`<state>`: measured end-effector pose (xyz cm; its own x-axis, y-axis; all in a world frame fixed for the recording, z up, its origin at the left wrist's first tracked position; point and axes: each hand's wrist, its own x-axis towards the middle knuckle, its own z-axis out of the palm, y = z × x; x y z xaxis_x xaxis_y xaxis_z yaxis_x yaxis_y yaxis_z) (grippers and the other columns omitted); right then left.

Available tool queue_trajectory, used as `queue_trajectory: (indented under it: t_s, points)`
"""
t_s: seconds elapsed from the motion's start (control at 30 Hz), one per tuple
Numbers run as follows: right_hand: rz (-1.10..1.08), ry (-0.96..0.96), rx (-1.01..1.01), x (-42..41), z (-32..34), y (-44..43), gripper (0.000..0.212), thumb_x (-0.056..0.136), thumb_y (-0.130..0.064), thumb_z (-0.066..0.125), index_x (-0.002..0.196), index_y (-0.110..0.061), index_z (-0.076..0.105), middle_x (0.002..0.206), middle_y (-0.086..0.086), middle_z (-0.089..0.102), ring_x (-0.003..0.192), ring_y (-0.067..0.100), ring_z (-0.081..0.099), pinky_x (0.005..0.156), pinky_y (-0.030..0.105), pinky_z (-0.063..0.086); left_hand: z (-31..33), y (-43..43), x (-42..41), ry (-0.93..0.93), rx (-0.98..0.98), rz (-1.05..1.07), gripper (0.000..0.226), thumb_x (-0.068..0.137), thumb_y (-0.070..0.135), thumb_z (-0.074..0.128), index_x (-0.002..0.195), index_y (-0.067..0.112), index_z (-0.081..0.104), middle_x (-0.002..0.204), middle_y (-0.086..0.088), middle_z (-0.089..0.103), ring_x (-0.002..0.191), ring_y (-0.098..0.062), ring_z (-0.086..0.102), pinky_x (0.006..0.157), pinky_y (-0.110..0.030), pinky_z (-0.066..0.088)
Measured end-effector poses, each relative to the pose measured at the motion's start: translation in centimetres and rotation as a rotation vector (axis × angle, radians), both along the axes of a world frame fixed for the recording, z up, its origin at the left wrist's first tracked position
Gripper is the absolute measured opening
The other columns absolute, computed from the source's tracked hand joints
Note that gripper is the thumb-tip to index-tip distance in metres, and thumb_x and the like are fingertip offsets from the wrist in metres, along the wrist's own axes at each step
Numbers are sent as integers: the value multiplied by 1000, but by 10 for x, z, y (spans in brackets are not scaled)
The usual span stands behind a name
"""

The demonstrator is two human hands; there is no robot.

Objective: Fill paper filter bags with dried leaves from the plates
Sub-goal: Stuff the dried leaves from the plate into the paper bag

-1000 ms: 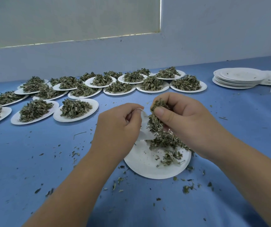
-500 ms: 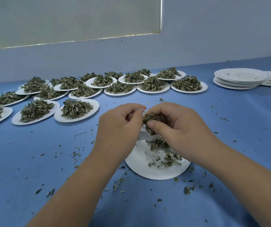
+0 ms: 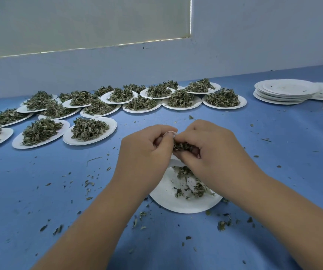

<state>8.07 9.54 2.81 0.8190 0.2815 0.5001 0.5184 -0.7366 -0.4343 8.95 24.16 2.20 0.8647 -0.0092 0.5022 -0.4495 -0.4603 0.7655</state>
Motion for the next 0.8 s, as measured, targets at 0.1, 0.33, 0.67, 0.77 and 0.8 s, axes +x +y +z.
queue_trajectory:
  t_s: [0.1, 0.33, 0.67, 0.77, 0.8]
  points:
    - [0, 1, 91, -1, 0, 0, 23, 84, -25, 67, 106, -31, 65, 87, -17, 48, 78, -2, 47, 70, 5, 34, 0, 1, 0, -24, 11, 22, 21, 92, 14, 59, 89, 28, 75, 61, 3, 62, 46, 1, 46, 47, -7, 32]
    - [11, -35, 152, -2, 0, 2, 11, 82, -22, 70, 88, -28, 62, 81, -16, 49, 76, 0, 50, 70, 9, 38, 1, 1, 0, -9, 17, 35, 21, 91, 14, 58, 92, 25, 76, 69, 11, 69, 57, 2, 55, 53, -6, 36]
    - [49, -22, 229, -2, -2, 2, 16, 81, -17, 70, 93, -27, 66, 86, -13, 53, 78, 4, 55, 73, 13, 44, 2, 1, -1, -40, 20, 45, 21, 92, 12, 58, 90, 24, 76, 70, 11, 68, 63, 1, 57, 56, -7, 39]
    - [56, -46, 270, -3, -4, 3, 17, 82, -11, 69, 91, -25, 65, 86, -13, 59, 80, 5, 58, 74, 19, 47, 3, 0, -2, -29, 19, 43, 21, 91, 13, 59, 90, 24, 76, 70, 8, 68, 63, -2, 58, 56, -9, 40]
    - [42, -57, 258, -3, -5, 4, 16, 83, -10, 68, 89, -25, 66, 84, -12, 61, 79, 5, 57, 73, 20, 46, 2, 0, -2, -23, 19, 36, 20, 91, 13, 59, 90, 24, 76, 70, 9, 68, 63, -2, 57, 56, -9, 39]
